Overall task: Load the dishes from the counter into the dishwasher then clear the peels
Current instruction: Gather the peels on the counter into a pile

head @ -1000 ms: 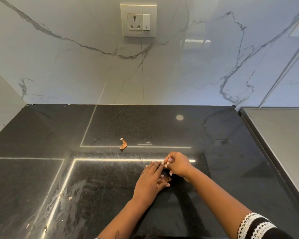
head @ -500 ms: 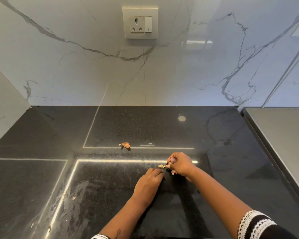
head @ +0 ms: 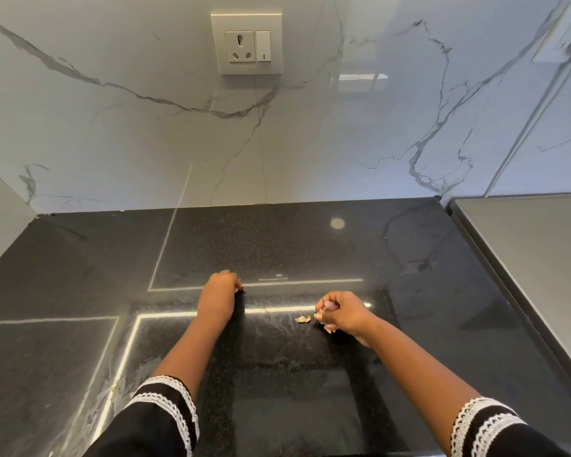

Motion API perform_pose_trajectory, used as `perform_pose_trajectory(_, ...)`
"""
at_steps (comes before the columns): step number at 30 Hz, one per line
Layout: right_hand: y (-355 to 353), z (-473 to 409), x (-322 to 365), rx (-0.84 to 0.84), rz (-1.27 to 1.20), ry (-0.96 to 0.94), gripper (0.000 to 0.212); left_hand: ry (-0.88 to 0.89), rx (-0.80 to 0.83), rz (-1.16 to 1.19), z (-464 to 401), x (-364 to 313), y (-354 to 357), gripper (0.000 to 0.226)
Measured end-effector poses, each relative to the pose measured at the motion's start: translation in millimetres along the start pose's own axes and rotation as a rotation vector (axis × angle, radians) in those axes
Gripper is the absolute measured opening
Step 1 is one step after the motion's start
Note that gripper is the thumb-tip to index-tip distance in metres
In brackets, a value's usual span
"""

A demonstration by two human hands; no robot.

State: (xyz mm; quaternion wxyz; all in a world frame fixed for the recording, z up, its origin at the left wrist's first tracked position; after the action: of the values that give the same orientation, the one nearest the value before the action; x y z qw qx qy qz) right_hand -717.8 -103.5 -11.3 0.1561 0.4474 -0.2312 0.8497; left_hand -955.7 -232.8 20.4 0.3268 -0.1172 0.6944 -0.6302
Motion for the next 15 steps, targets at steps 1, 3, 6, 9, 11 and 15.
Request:
perform_pose_trajectory(1, 0, 0, 0, 0.000, -0.014, -0.001, 0.012, 0.006, -0.016, -0.015, 2, -3, -3, 0.026)
perform_pose_trajectory(3, -1, 2, -1, -0.003, -0.032, -0.002, 0.013, 0.028, -0.031, 0.013, 6, -8, -8, 0.025)
perform_pose_trajectory(6, -1, 3, -1, -0.001, -0.046, -0.004, 0.012, 0.070, -0.050, 0.195, 20, -33, -11, 0.023)
perform_pose_trajectory(9, -2, 6, 0, 0.014, -0.068, -0.008, 0.012, 0.194, 0.045, 0.371, 46, -84, 8, 0.027)
perform_pose_trajectory(11, -3, 7, 0, 0.016, -0.089, -0.004, 0.014, 0.286, 0.093, 0.400, 62, -112, 26, 0.023)
perform_pose_trajectory(15, -5, 9, -3, 0.000, -0.104, 0.003, 0.012, 0.445, 0.097, 0.138, 74, -144, 51, 0.017)
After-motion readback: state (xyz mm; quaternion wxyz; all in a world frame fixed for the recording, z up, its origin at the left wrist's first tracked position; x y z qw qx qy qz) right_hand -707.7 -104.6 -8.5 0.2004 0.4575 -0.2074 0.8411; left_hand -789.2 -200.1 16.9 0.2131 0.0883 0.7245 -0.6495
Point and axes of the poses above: each hand's wrist, its own z-axis away from the middle knuckle, its own y-axis out of the palm, x = y × z, the point moved 10 cm from there along -z, towards the middle knuckle, and after that the axes turned 3 degrees about x, right-handed, at the moved point
